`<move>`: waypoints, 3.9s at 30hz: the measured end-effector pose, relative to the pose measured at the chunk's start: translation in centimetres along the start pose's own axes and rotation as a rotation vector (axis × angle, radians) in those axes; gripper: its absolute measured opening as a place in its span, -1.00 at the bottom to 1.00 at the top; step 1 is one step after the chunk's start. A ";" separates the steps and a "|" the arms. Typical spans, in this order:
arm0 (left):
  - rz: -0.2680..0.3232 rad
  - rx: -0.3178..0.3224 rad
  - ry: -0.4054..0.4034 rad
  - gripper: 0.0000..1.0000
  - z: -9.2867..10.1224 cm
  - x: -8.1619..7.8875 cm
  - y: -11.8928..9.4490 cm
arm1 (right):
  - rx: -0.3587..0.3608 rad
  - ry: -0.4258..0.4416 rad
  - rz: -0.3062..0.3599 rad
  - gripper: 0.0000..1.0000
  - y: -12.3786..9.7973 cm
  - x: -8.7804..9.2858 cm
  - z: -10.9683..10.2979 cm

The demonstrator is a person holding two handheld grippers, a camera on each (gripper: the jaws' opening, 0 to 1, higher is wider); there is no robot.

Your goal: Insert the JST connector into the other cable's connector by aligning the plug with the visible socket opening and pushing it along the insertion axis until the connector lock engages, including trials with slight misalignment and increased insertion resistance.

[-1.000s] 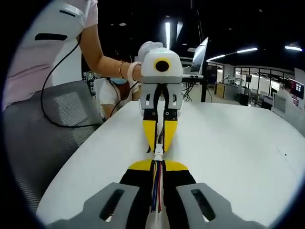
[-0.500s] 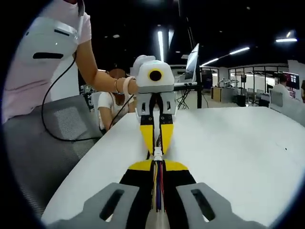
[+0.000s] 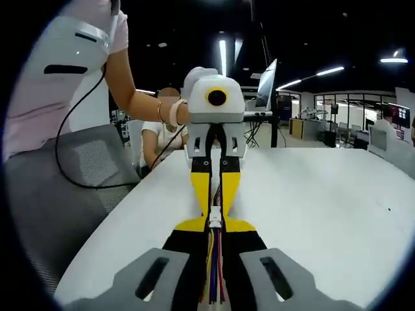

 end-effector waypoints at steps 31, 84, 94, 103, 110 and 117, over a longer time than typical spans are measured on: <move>-0.136 -0.027 0.095 -1.00 -1.8 3.7 1.6 | 0.060 0.000 -0.070 -0.92 1.0 4.0 2.0; -0.152 -0.178 0.146 -0.68 1.9 1.8 -2.8 | 0.178 -0.011 -0.013 -0.66 -0.5 -0.4 -1.7; -0.154 -0.179 0.127 -0.69 2.7 2.5 -2.7 | 0.186 0.020 -0.033 -0.67 -0.6 1.0 -2.5; -0.160 -0.183 0.089 -0.76 2.8 4.0 -2.6 | 0.217 0.023 -0.059 -0.83 -0.6 2.3 -2.5; -0.129 -0.200 0.051 -0.79 3.1 4.1 -2.4 | 0.206 0.027 -0.085 -0.77 -0.5 3.3 -2.7; -0.125 -0.222 0.033 -0.81 2.8 4.6 -2.4 | 0.207 0.029 -0.093 -0.79 -0.5 3.9 -2.8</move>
Point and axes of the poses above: the point that each gripper's makers call its tool centre point, and the gripper's own axes: y roughly forward along the fingers, z roughly to its right, x roughly out of its underside, the point moved 1 cm from there along -y, roughly backward along the fingers, and after that the axes turned 10 degrees about z, right-handed, at the moved point
